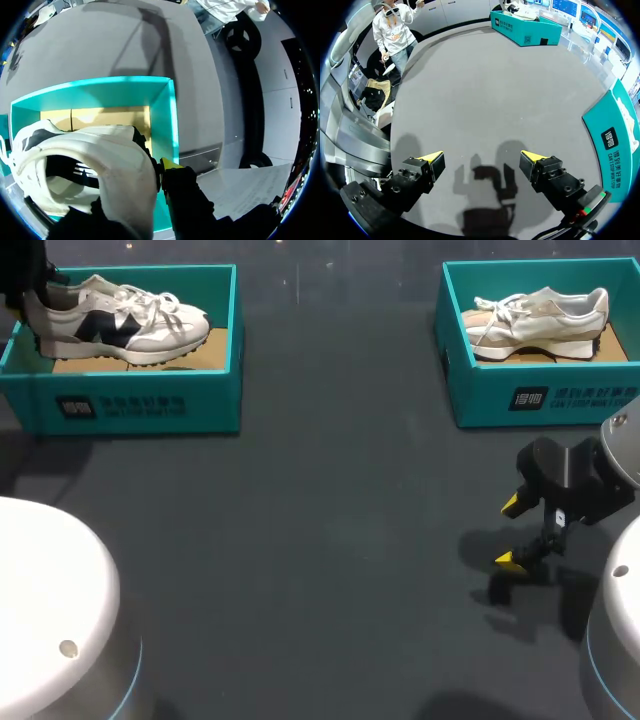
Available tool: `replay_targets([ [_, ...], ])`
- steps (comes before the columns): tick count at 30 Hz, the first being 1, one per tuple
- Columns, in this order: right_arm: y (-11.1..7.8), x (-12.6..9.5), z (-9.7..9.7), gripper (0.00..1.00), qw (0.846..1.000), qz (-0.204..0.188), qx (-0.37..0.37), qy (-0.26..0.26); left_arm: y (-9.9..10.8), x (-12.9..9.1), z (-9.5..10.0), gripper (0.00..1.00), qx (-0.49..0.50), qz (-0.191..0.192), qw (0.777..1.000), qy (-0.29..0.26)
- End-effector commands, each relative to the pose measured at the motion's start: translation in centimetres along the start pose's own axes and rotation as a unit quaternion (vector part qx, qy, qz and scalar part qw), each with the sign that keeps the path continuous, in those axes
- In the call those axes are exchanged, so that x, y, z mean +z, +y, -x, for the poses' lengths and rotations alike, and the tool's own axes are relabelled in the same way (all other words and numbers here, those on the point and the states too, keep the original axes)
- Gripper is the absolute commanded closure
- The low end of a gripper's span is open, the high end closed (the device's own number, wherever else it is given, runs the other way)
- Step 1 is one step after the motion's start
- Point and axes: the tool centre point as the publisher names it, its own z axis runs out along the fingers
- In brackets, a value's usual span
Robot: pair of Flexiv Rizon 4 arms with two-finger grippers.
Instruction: Take the shoe out of the shoebox, open the shoe tongue, remove and reinsert the insole, then place the shoe into the shoebox
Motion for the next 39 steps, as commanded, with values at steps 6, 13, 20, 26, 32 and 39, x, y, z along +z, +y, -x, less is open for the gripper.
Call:
replay_targets([
  [6, -0.1, -0.1, -0.2, 0.00, 1.000, 0.000, 0.000, -0.002, -0.6, 2.3, 0.6, 1.00, 0.016, -0.007, 1.000, 0.005],
  [13, -0.1, -0.1, -0.2, 0.00, 1.000, 0.000, 0.000, -0.002, -1.6, 3.8, 1.8, 1.00, 0.012, 0.004, 1.000, 0.013],
  [20, -0.1, -0.1, -0.2, 0.00, 1.000, 0.000, 0.000, -0.002, -1.5, 5.4, 2.8, 1.00, -0.002, 0.004, 1.000, 0.017],
  [26, -0.1, -0.1, -0.2, 0.00, 1.000, 0.000, 0.000, -0.002, -1.3, 6.5, 3.4, 1.00, -0.002, 0.001, 1.000, 0.020],
  [32, -0.1, -0.1, -0.2, 0.00, 1.000, 0.000, 0.000, -0.002, -1.1, 7.4, 3.8, 1.00, -0.003, -0.006, 1.000, 0.022],
  [39, -0.1, -0.1, -0.2, 0.00, 1.000, 0.000, 0.000, -0.002, -1.2, 8.7, 3.8, 1.00, 0.010, -0.007, 1.000, 0.015],
])
